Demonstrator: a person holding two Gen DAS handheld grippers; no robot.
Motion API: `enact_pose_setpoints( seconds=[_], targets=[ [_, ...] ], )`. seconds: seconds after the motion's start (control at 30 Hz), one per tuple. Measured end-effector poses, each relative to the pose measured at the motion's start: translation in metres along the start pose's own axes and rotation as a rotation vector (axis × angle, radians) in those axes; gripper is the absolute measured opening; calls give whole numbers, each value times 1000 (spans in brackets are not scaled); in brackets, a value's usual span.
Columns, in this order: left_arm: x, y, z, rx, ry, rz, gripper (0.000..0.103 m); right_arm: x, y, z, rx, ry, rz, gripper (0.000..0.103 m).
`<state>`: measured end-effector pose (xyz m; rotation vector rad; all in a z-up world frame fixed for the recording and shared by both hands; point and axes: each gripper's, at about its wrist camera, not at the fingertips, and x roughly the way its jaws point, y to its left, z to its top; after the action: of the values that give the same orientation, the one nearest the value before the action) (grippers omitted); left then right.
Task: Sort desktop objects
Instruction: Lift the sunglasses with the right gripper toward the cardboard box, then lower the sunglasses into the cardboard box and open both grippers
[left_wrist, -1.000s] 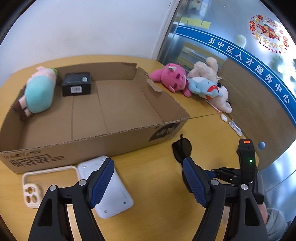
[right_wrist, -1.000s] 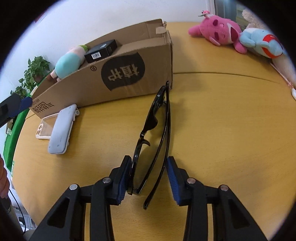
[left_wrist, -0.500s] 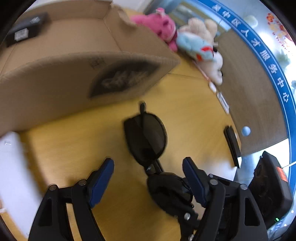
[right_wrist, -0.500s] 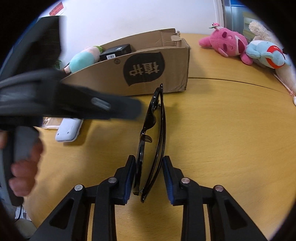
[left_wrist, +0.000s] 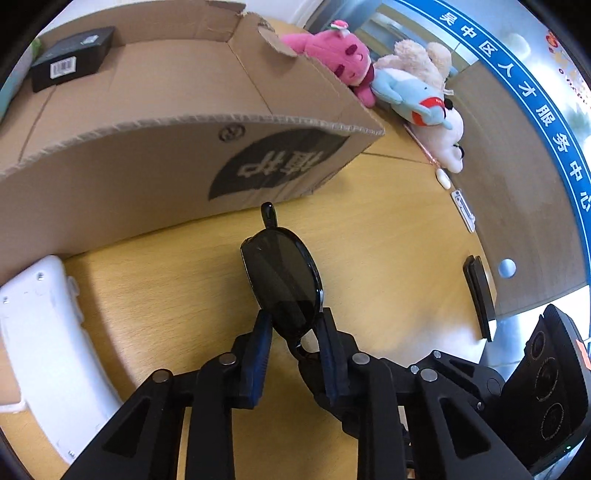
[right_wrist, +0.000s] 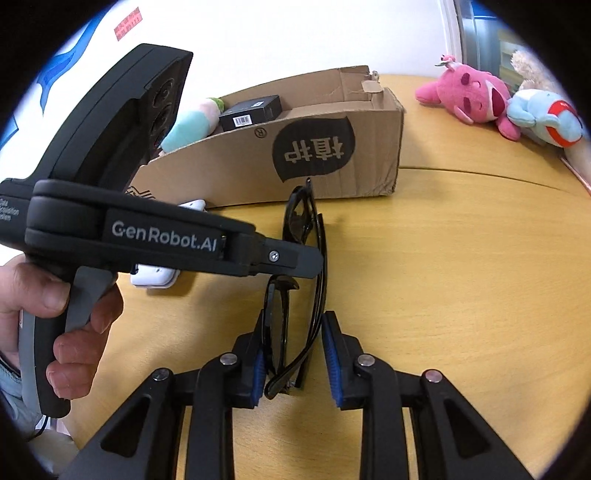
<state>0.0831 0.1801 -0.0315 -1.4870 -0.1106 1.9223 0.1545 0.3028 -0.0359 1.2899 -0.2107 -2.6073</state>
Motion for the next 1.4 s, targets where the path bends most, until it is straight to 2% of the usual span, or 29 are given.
enact_pose_setpoints(
  seconds=[0.17, 0.4, 0.63, 0.83, 0.97, 1.13, 1.27, 1.4],
  targets=[
    [-31, -7, 3, 12, -65, 7, 22, -17, 12, 4, -22, -51, 6, 26],
    [-103, -31, 21, 99, -222, 56, 22, -58, 35, 32, -83, -181, 23, 26],
    [-165, -49, 75, 182, -368, 107, 22, -80, 49, 101, -175, -322, 15, 26],
    [-210, -50, 140, 226, -452, 149, 22, -82, 59, 174, -210, -410, 36, 26],
    [-227, -38, 192, 245, -457, 149, 22, -80, 68, 220, -222, -433, 36, 26],
    [-216, -10, 252, 217, -413, 136, 22, -44, 48, 278, -161, -404, 83, 27],
    [-187, 14, 287, 184, -363, 130, 22, -6, 32, 305, -123, -341, 87, 27],
    [-136, 48, 313, 128, -280, 138, 22, 44, 10, 320, -66, -254, 105, 27]
  ],
)
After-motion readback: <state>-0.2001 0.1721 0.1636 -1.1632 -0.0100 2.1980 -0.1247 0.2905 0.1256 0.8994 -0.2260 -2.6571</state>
